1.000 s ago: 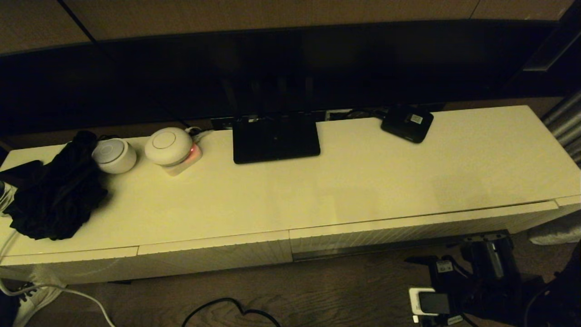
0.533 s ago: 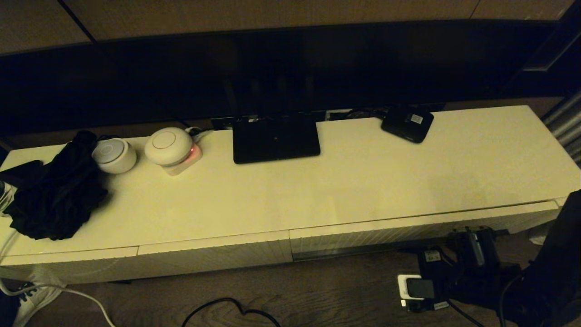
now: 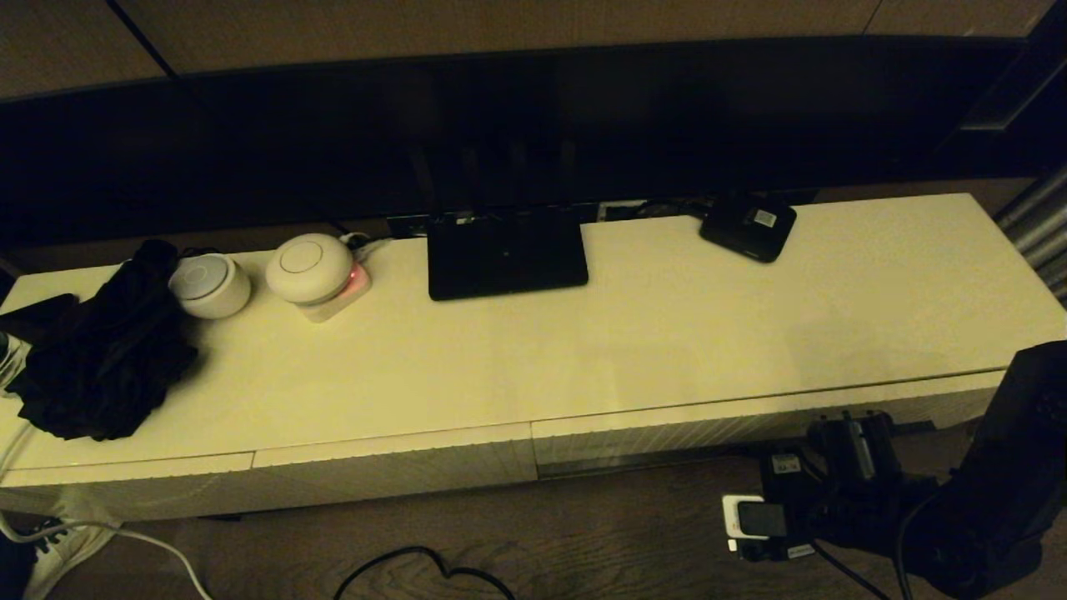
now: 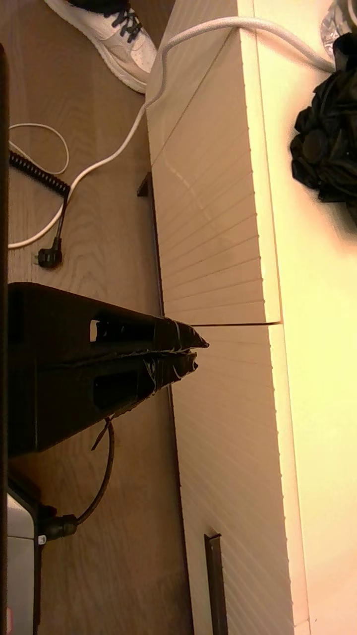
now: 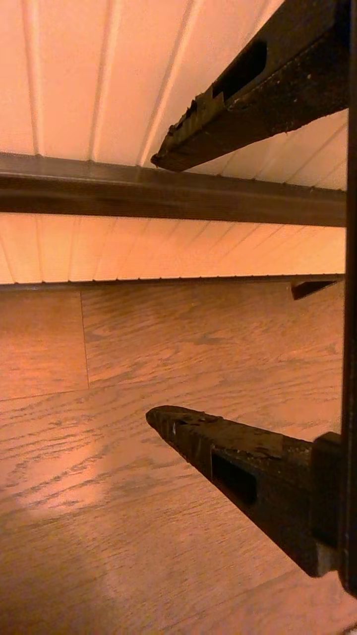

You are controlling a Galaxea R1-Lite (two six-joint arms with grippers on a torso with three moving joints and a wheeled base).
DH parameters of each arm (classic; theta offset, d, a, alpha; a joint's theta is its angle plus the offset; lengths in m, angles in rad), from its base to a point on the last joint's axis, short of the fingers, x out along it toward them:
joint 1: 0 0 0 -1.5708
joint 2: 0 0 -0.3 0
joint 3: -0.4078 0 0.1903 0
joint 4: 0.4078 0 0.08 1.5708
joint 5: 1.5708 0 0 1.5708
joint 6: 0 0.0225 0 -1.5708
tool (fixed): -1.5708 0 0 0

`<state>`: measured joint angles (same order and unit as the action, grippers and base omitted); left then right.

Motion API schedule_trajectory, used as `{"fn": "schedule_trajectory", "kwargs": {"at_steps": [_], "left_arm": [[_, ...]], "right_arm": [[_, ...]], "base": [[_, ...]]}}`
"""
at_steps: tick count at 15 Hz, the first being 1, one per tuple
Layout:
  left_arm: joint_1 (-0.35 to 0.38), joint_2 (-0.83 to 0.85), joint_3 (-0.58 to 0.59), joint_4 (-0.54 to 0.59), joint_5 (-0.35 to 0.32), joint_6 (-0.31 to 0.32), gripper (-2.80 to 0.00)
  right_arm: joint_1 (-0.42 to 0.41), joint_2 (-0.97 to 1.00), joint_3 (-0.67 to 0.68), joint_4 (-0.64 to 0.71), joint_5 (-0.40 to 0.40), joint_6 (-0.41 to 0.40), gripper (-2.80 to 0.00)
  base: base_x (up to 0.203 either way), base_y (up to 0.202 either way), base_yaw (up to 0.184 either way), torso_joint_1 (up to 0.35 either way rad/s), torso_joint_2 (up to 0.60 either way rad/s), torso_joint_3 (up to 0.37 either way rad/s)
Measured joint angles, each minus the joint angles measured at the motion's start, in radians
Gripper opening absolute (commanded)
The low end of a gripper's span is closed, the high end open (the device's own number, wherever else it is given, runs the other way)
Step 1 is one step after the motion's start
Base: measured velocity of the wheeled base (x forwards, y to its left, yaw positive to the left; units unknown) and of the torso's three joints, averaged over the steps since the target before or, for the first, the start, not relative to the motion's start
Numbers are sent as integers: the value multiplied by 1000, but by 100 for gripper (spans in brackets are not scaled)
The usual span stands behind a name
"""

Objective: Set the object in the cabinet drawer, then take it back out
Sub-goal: Open the drawer

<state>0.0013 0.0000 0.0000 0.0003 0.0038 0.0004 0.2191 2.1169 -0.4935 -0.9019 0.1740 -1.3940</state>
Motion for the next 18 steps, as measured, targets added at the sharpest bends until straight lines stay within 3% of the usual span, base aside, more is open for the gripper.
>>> {"fn": "schedule_trajectory", "kwargs": {"at_steps": [18], "left_arm": [[0,0,0,0,0,0,-280]], "right_arm": [[-8,69,-26,-2,-1,1,0]], "base": [[0,0,0,0,0,0]]}}
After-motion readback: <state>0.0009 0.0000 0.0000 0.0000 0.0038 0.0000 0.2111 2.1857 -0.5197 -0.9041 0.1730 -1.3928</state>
